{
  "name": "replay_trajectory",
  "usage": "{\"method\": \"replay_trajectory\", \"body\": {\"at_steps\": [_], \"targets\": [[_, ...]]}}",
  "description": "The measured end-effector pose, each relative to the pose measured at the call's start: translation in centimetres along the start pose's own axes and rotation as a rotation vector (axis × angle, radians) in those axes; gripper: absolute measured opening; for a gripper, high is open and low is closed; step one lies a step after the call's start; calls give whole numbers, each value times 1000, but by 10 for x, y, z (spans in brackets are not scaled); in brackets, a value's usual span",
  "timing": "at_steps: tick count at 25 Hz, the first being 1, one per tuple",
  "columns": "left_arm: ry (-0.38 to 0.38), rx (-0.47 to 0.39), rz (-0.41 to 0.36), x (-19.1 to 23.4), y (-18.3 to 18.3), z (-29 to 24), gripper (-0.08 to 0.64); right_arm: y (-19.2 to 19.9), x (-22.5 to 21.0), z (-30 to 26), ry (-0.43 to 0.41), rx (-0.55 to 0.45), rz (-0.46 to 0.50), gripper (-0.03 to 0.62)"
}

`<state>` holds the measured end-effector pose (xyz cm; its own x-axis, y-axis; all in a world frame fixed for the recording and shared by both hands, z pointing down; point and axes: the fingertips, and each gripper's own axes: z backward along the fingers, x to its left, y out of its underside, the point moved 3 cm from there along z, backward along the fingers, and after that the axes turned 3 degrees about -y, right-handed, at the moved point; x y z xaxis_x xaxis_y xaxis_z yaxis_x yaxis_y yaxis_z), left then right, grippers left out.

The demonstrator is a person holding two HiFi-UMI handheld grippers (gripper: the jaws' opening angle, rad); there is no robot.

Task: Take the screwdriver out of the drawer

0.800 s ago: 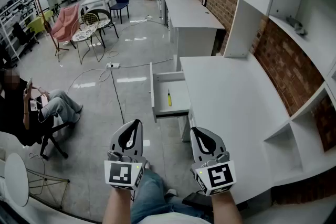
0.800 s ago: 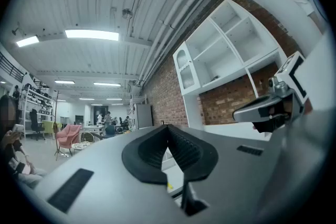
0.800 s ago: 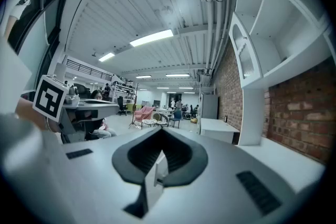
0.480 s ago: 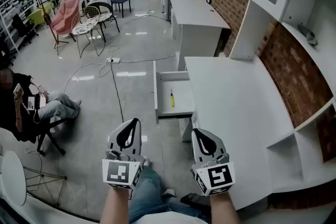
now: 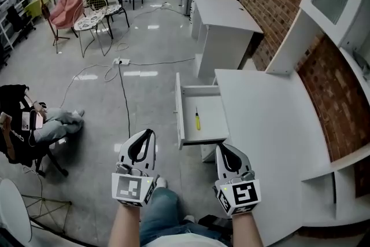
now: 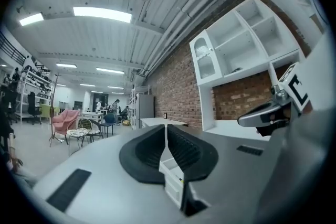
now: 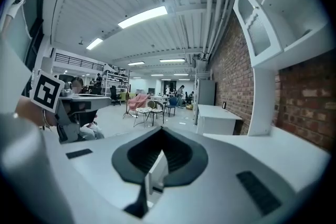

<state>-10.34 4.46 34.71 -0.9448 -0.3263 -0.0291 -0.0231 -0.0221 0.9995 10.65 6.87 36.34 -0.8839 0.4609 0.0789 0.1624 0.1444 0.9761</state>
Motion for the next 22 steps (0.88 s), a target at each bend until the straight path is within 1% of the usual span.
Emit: {"method": "replay_trajectory", "body": {"at_steps": [3, 6, 9, 12, 16, 18, 19, 20, 21, 22], "targets": [[36, 12, -3, 29, 10, -37, 14, -2, -3, -45, 24, 29, -4, 11], [45, 40, 7, 64, 12, -70, 14, -4, -3, -90, 51, 66, -10, 11], [92, 39, 16, 89, 16, -96, 14, -10, -4, -125, 62, 87, -15, 11], [123, 50, 38, 109, 23, -115, 14, -12, -6, -152, 79, 111, -11, 11], [130, 66, 60, 128, 38, -133, 14, -1, -14, -178, 107, 169, -30, 11], [131, 86, 77, 133, 46, -140, 14, 7, -18, -188, 112, 206, -49, 12], [128, 102, 85, 135, 49, -144, 14, 11, -20, -192, 111, 219, -60, 19], [125, 115, 89, 136, 51, -148, 14, 14, -22, -197, 107, 231, -73, 48], [127, 121, 90, 136, 52, -153, 14, 16, -24, -202, 99, 240, -85, 106], [133, 121, 88, 136, 54, -157, 14, 19, -26, -207, 90, 249, -95, 143]]}}
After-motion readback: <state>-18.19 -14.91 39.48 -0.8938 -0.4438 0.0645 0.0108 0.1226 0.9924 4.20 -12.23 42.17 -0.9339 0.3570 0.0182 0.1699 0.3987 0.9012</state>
